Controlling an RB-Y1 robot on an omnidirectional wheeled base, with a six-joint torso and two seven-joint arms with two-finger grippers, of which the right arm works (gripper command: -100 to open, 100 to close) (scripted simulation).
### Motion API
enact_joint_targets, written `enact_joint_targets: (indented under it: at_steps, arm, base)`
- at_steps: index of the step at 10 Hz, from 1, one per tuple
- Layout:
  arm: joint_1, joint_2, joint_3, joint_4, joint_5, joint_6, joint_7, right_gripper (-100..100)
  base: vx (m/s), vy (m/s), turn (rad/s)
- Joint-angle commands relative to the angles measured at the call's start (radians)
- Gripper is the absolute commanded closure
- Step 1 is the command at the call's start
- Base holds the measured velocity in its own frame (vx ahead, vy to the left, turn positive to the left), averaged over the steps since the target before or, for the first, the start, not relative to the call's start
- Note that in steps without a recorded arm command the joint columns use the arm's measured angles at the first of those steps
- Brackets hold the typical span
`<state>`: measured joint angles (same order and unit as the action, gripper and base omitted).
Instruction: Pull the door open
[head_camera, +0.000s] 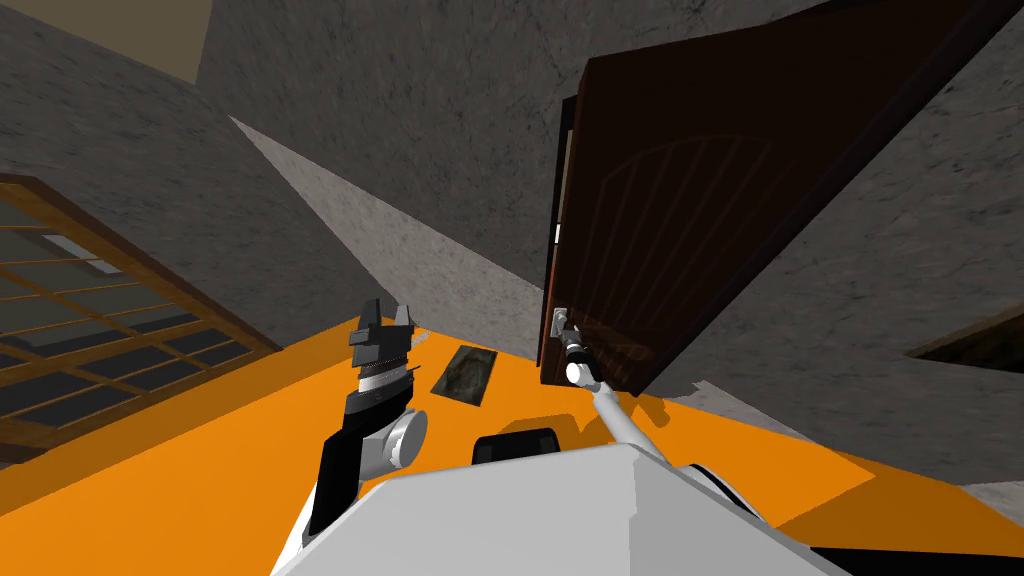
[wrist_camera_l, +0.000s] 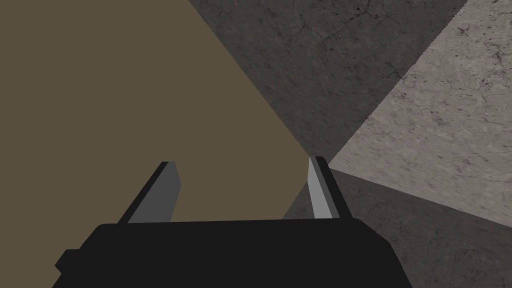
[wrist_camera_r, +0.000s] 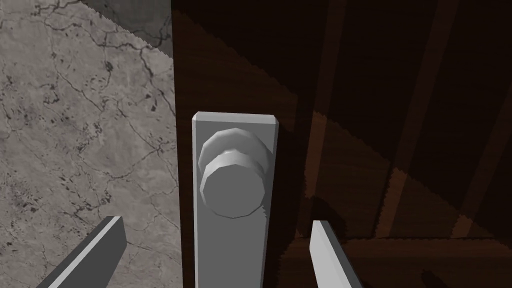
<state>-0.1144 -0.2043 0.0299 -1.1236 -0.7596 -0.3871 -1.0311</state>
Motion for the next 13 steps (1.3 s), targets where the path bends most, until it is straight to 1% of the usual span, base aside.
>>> enact_joint_targets:
  at_steps: [1,2,3,4,5,6,11,12,13]
  arm:
    - [0.003,-0.028,-0.01,0.012,-0.008,-0.008,-0.024,-100]
    - [0.006,-0.042,-0.014,0.016,-0.012,-0.011,-0.035,-100]
    - [0.01,-0.066,-0.023,0.024,-0.019,-0.017,-0.054,-100]
    - [0.014,-0.087,-0.03,0.03,-0.025,-0.021,-0.07,-100]
    - [0.005,-0.079,-0.024,0.035,-0.022,-0.019,-0.064,-100]
    - [0.005,-0.079,-0.024,0.035,-0.022,-0.019,-0.064,100]
    - [0.005,-0.079,-0.024,0.035,-0.022,-0.019,-0.064,100]
    - [0.015,-0.102,-0.006,0.029,-0.025,-0.02,-0.089,100]
    - [0.019,-0.111,0.003,0.026,-0.026,-0.02,-0.1,100]
  base:
    - [0.179,0.02,0.152]
    - [0.149,-0.006,0.105]
    - [0.134,0.002,0.143]
    - [0.143,0.007,0.191]
    - [0.066,-0.003,0.035]
    - [-0.007,-0.004,-0.047]
    - [-0.013,-0.002,0.0]
    - [-0.135,-0.071,0.209]
    - [-0.232,-0.112,0.197]
